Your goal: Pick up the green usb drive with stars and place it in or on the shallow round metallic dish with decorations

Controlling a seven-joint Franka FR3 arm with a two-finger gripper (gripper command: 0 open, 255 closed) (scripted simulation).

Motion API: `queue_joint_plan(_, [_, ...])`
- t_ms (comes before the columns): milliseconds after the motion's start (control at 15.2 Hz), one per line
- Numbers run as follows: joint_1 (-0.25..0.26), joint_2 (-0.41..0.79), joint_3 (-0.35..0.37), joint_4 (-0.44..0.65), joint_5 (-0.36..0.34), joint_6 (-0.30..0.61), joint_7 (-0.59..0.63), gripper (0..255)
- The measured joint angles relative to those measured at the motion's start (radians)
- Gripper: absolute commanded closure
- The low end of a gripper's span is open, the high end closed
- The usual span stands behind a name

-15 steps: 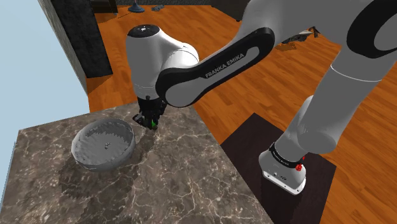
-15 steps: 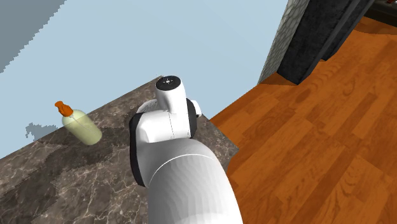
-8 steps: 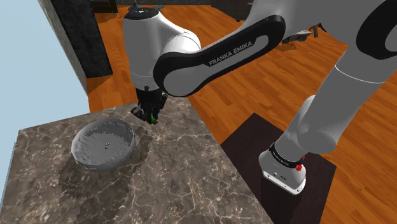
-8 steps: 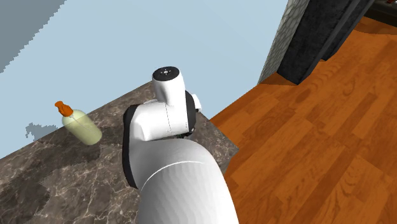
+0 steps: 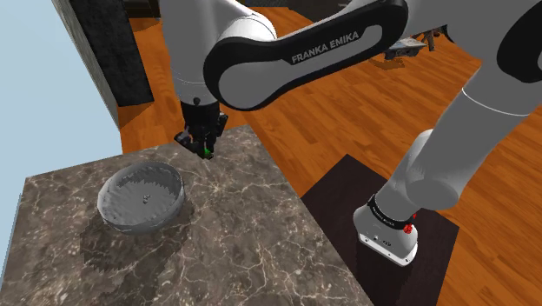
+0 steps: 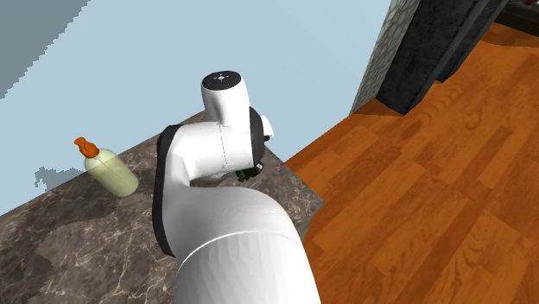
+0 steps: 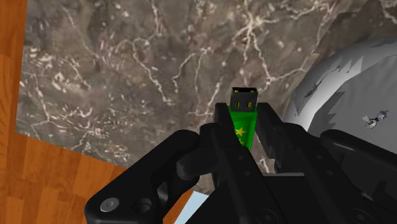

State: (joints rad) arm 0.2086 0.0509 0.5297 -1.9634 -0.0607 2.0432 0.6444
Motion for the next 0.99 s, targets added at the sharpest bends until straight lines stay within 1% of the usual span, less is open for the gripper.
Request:
queue_joint_plan(396, [-0.002,-0.022,0.0,0.055,0.014,-0.074,-0.011,255])
queue_joint_plan(528, [0.013,0.014,0.012,0.103,-0.007,-0.092,0.02,255])
queue_joint_plan(726, [0.058,0.114,0.033,0.225,-0.065,-0.133,0.096,255])
queue_joint_plan(990, [0.151,0.272,0.048,0.425,-0.155,-0.205,0.199,255])
